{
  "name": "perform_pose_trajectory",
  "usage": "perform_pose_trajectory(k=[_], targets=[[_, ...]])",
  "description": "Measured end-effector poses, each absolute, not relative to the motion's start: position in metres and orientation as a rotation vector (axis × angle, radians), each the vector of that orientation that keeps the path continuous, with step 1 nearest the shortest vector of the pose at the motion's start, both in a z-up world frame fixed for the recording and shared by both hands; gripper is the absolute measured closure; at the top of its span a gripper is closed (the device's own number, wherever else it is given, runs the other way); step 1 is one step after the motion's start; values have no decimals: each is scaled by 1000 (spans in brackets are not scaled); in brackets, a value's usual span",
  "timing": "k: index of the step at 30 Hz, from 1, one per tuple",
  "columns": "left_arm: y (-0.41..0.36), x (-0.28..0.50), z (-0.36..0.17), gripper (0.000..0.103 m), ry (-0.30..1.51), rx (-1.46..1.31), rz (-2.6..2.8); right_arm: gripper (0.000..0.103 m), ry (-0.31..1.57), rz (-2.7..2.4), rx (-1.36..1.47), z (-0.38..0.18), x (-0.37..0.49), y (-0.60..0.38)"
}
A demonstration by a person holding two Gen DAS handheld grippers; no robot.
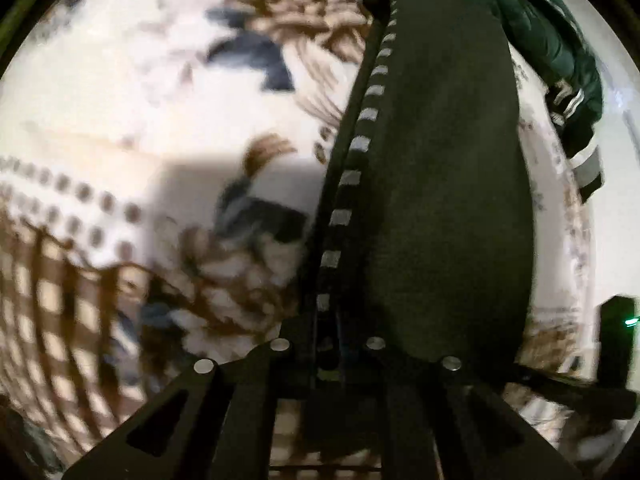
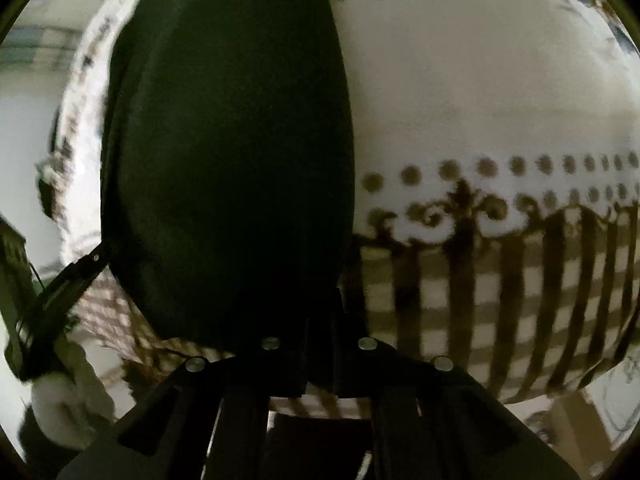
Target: Fold small clothes
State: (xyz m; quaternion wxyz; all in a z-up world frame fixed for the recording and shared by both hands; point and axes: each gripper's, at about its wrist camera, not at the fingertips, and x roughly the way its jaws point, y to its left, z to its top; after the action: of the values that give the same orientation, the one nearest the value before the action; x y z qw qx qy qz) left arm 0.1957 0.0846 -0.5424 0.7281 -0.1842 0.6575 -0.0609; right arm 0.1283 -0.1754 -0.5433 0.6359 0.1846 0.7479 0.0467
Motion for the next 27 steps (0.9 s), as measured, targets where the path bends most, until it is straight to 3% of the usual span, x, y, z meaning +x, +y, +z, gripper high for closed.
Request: perform_pose_trajectory(k=[2,3,4,5,6,11,14,16,17,18,19,27], targets=[[87,196,-538,85,1435,-439,-151,92,1749,121,434,-553,129,-175],[90,193,-536,67,1427,-485,-170,89,1750,126,459,-554,131,-171],[95,186,-535,43,1426,-511,-177,79,1750,134,483,-554,131,-174],[101,180,-538,36,1424,-540,-193,60,1742,137,514,-553,130,-178],[103,175,-543,34,1434,-556,-209,50,1725,142,544,-553,128,-182],[91,167,-564,31,1475,-505,-223,48,1731,177,714,-583,119,-195],[82,167,-560,34,1463,-510,-226,46,1697,190,811,-591,119,-194],[72,163,-555,96,1462,-487,-231,47,1683,212,824,-590,121,-189],[70,160,-554,96,1466,-475,-242,58,1684,224,827,-590,121,-184],[69,157,-547,96,1444,-477,-239,85,1699,226,820,-591,121,-179],[71,156,-543,96,1438,-486,-231,90,1698,242,846,-591,119,-176],[98,179,-456,96,1284,-808,-260,91,1567,311,978,-521,131,-182]])
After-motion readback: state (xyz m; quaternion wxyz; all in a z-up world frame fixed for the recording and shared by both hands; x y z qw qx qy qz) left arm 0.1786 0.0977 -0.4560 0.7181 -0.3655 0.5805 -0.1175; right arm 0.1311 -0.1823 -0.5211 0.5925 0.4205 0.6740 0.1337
